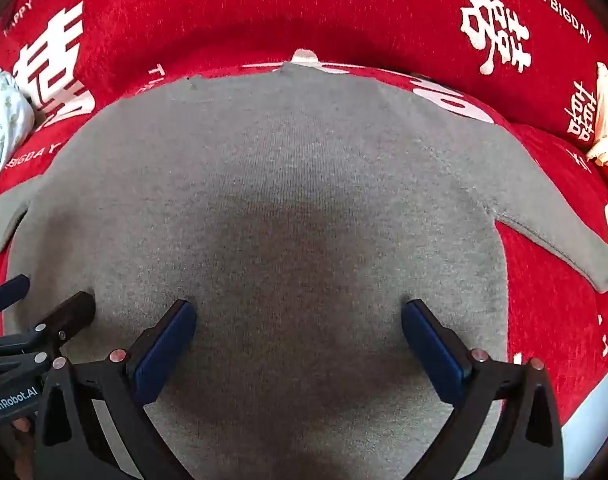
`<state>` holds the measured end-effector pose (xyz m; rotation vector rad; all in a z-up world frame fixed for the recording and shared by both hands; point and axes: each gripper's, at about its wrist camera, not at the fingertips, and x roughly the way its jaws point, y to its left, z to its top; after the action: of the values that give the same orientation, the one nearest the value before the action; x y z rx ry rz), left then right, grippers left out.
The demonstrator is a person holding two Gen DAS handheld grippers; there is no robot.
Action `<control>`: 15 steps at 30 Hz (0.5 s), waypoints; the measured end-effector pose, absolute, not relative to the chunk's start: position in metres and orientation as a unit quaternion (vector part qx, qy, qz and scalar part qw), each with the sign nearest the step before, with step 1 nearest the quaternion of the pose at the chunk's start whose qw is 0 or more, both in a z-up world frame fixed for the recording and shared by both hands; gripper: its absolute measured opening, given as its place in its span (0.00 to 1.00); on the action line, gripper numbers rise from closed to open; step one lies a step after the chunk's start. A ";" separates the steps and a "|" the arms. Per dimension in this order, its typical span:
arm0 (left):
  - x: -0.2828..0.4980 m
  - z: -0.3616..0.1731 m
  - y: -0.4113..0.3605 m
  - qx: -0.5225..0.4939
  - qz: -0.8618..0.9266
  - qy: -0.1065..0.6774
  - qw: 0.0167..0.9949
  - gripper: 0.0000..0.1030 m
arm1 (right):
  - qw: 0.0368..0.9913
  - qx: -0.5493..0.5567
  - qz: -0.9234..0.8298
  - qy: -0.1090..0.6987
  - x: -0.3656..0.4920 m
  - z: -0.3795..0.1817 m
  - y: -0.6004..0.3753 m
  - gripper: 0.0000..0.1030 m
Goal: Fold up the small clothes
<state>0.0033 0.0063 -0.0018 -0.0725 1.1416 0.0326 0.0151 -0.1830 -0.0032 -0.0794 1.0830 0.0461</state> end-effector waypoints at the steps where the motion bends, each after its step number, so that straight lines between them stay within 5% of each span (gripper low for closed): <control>1: 0.003 -0.001 0.006 -0.032 0.015 0.540 0.841 0.99 | 0.859 -0.038 0.021 0.511 0.014 -0.003 -0.183 1.00; 15: 0.008 0.002 0.001 -0.016 0.004 0.543 0.840 1.00 | 0.888 -0.035 0.023 0.459 0.002 -0.001 -0.186 1.00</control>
<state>0.0077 0.0012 0.0020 -0.0340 1.1479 0.0089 0.0020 -0.1860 -0.0006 -0.0718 0.9535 0.0478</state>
